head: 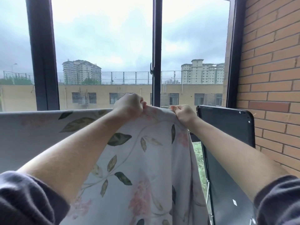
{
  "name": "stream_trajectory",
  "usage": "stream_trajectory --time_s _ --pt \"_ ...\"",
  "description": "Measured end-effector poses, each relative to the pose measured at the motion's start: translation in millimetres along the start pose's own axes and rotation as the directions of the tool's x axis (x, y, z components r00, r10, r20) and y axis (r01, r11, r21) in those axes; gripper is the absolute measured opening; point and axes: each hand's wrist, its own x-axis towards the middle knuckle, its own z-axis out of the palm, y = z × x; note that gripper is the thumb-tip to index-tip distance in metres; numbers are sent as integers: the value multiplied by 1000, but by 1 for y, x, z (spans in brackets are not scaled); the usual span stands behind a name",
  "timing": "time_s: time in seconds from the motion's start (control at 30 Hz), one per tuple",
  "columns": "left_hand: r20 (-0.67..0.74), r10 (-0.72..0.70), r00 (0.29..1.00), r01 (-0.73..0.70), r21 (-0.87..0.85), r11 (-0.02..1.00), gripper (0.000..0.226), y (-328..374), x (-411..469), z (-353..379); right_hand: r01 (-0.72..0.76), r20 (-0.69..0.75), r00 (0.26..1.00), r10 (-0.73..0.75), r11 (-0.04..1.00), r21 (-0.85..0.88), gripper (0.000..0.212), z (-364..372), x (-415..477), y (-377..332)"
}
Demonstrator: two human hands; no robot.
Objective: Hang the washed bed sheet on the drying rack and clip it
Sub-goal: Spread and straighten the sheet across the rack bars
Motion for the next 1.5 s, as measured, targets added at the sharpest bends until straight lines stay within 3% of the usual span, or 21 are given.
stream_trajectory --time_s 0.13,0.23,0.33,0.47,0.6,0.7,0.8,0.9,1.07,1.23,1.3,1.37,1.43,1.5 --pt "-20 -57 998 48 -308 950 29 -3 20 -18 -1 -166 986 5 1000 24 39 6 18 -12" --pt "80 -26 996 45 -250 967 32 -5 23 -18 -30 -260 964 57 994 108 35 -1 36 -24" --pt "220 -10 975 23 -57 998 46 -4 12 5 -120 -148 982 120 993 14 34 -10 37 -27" --pt "193 27 981 -47 98 994 52 -11 7 19 18 70 998 -12 995 -97 37 1 14 -16" --pt "187 196 963 -210 58 976 35 -10 2 19 -21 205 979 2 995 94 41 1 -2 -3" --pt "93 248 964 -252 38 967 23 -10 2 20 -18 226 974 -31 977 213 33 -10 -15 19" --pt "-35 323 946 -320 71 945 24 -11 0 19 66 123 986 -115 936 346 20 -12 -24 36" --pt "-82 392 917 -380 129 916 28 -10 -4 18 188 -53 982 -181 956 225 31 -8 -22 29" --pt "-160 327 931 -312 111 943 28 -6 -1 18 213 -139 967 -215 977 -26 27 1 -11 20" --pt "-203 229 952 -227 34 973 27 3 30 10 244 -273 935 -227 969 30 24 -7 19 -6" --pt "-145 147 979 -145 23 989 27 3 40 12 236 -234 945 -231 972 -6 23 -7 30 -11" --pt "78 13 997 -12 -6 1000 27 -2 45 18 144 -67 987 -148 988 -62 22 -4 40 -3" --pt "353 -120 928 123 14 992 28 -5 43 22 -40 174 983 50 997 -63 13 -2 42 13" --pt "486 -162 859 147 68 987 32 -4 39 19 -218 364 911 195 976 23 11 -1 35 27"
